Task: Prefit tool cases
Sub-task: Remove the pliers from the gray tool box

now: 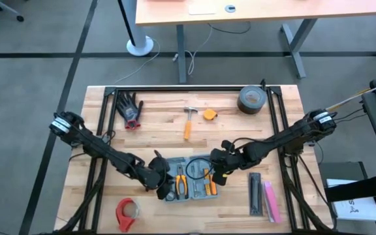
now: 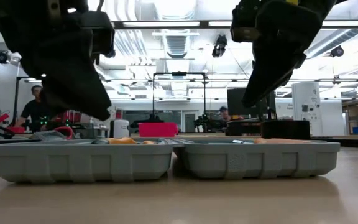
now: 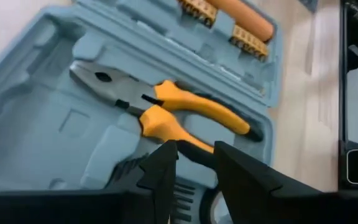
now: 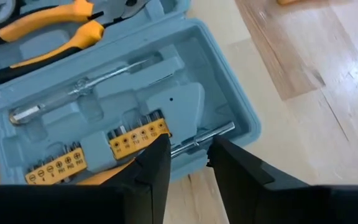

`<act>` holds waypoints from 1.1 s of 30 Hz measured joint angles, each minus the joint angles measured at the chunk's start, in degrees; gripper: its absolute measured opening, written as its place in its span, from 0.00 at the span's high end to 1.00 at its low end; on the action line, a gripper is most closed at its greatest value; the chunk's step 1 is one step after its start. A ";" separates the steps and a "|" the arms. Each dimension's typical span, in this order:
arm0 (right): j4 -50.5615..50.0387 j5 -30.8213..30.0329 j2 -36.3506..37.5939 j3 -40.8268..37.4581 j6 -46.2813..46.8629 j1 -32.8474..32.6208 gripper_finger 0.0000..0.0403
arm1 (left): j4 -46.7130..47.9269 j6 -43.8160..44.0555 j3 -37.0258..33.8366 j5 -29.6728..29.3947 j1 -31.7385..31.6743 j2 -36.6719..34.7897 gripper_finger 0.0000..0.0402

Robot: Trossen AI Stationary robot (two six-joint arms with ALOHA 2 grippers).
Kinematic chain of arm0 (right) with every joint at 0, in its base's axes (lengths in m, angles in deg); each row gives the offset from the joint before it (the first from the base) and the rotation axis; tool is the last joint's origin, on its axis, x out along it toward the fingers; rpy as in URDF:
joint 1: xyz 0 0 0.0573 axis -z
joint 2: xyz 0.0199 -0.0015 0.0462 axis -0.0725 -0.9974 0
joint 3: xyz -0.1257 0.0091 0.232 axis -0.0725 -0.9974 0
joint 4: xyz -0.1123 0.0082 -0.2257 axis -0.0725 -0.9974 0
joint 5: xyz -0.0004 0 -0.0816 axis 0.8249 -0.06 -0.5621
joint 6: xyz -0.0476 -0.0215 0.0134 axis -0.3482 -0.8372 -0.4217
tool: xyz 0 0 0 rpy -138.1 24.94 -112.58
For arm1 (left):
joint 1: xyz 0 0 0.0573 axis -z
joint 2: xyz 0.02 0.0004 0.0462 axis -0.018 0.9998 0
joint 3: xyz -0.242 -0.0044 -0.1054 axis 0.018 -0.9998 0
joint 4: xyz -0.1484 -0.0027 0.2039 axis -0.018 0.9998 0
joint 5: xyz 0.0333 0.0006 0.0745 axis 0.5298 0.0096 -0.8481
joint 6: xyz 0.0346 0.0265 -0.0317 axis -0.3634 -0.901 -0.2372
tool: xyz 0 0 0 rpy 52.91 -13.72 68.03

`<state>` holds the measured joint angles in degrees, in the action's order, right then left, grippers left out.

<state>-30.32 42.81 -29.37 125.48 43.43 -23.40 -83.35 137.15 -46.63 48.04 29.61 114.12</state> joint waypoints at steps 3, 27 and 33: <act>1.21 -0.02 0.00 0.02 -0.09 0.00 0.76 | 0.57 0.55 0.05 1.01 -0.47 0.86 0.69; 3.67 -0.11 -0.02 0.02 -2.40 0.00 0.76 | 14.83 -6.81 5.38 0.96 -10.64 5.56 0.66; 4.01 -0.13 -0.02 0.02 -2.82 0.02 0.75 | 13.93 -9.37 5.53 0.92 -13.57 7.29 0.66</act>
<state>-26.31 42.68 -29.38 125.50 40.60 -23.38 -69.42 127.78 -41.11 48.96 16.05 121.41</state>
